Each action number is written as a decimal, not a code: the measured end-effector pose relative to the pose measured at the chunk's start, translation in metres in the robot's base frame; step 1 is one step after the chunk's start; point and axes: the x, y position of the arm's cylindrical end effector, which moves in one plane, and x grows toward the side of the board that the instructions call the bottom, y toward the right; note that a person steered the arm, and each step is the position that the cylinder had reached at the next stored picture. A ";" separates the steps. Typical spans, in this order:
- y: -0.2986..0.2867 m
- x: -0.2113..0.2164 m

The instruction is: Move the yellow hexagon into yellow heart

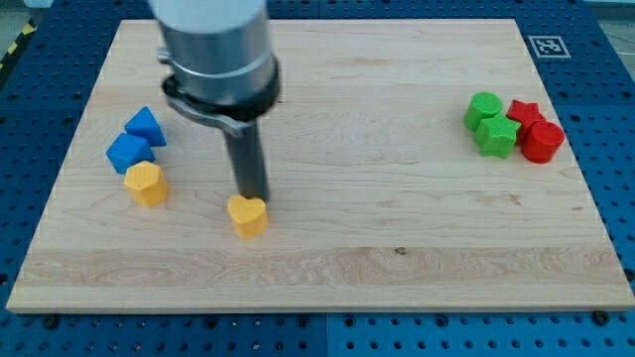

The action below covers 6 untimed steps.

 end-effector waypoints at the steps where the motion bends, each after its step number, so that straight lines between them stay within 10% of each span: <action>1: 0.001 0.005; 6: -0.179 0.019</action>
